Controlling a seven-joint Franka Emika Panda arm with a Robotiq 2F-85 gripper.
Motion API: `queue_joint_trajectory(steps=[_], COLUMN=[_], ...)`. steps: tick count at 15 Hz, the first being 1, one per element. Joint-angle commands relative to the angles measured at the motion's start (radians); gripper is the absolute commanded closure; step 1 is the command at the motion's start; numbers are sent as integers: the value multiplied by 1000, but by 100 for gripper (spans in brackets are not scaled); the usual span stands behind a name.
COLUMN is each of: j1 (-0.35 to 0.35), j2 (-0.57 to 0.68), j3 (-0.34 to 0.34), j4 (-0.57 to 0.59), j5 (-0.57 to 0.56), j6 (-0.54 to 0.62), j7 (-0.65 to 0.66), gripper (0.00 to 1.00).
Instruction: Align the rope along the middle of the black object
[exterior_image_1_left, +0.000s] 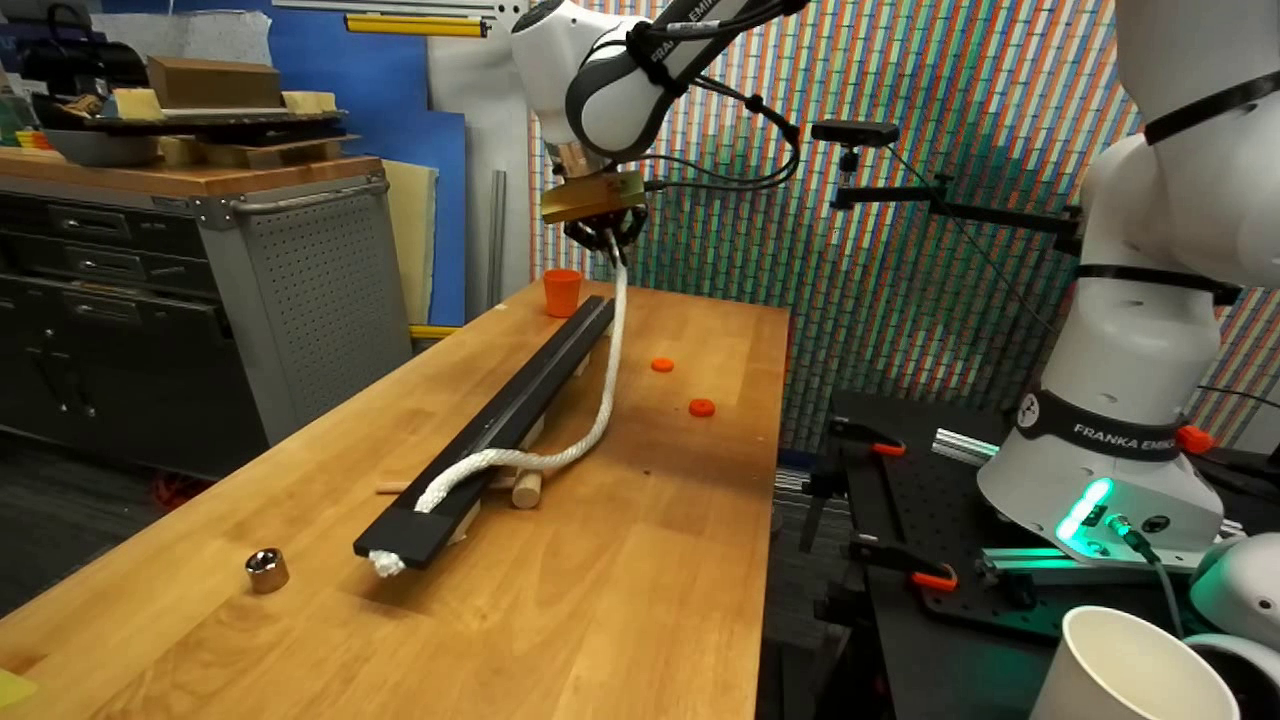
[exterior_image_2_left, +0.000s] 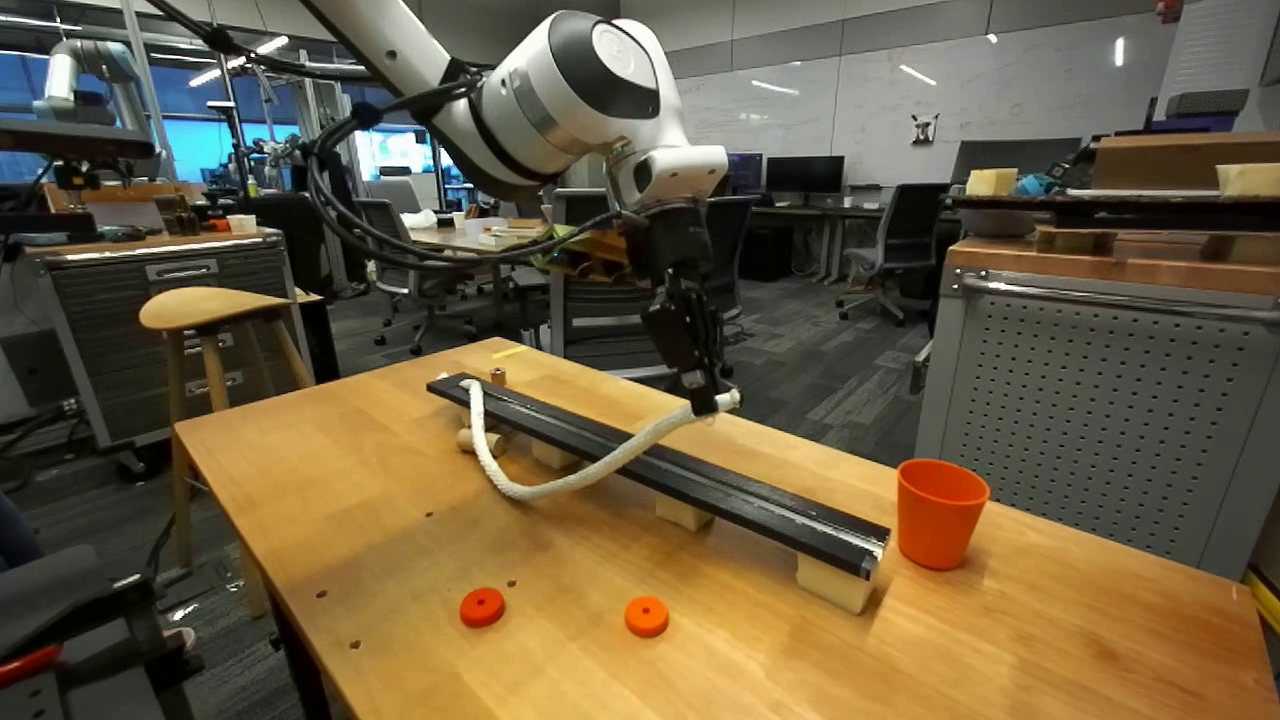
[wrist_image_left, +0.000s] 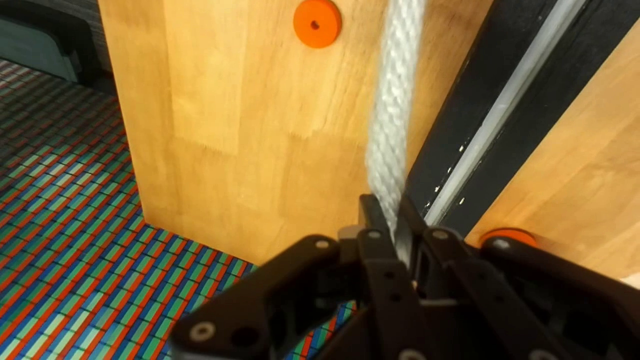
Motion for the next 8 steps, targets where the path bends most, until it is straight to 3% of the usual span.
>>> queue_joint_trajectory(steps=[1, 3, 4, 8], j1=[-11, -11, -12, -19], j2=[-1, 0, -11, 29], j3=[13, 13, 18, 18], j4=[3, 3, -8, 40], j5=[-5, -6, 6, 35], j6=[-5, -5, -4, -20], j7=[4, 6, 2, 28], gripper=[89, 89, 97, 97])
